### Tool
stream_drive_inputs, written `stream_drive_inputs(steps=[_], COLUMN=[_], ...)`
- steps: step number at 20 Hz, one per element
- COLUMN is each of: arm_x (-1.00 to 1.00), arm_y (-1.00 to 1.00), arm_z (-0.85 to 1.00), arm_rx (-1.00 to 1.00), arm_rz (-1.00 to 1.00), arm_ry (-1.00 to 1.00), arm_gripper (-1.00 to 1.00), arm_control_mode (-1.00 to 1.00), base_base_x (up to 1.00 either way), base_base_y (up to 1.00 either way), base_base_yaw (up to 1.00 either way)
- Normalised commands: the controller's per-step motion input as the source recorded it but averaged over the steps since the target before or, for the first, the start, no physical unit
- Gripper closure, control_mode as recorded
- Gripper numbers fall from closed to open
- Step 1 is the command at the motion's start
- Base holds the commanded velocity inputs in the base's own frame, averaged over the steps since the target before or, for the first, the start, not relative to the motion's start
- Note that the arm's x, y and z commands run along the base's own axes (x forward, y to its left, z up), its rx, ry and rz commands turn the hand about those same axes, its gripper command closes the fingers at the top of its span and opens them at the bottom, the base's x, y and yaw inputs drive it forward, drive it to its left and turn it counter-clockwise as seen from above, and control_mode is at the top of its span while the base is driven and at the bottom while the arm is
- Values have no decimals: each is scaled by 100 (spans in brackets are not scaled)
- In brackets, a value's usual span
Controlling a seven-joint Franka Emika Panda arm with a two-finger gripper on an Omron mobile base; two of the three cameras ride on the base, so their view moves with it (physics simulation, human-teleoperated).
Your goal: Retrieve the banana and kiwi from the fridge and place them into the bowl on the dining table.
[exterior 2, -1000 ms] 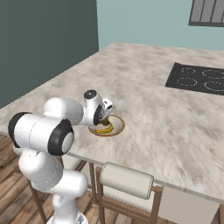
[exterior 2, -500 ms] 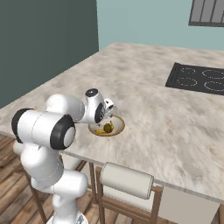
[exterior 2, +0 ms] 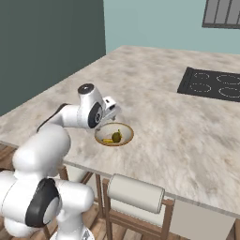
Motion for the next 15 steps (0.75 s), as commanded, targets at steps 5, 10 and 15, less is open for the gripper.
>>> stream_drive_inputs(steps=[5, 10, 15], arm_x=[-100, -100, -95], arm_y=[-2, -8, 21], arm_z=[100, 94, 79], arm_rx=[0, 0, -5], arm_rz=[-9, -22, -19], arm_ry=[-5, -8, -16], arm_gripper=[-100, -100, -100], arm_control_mode=[-100, -100, -100], base_base_x=[0, 0, 0], base_base_y=[0, 0, 0], base_base_yaw=[0, 0, 0])
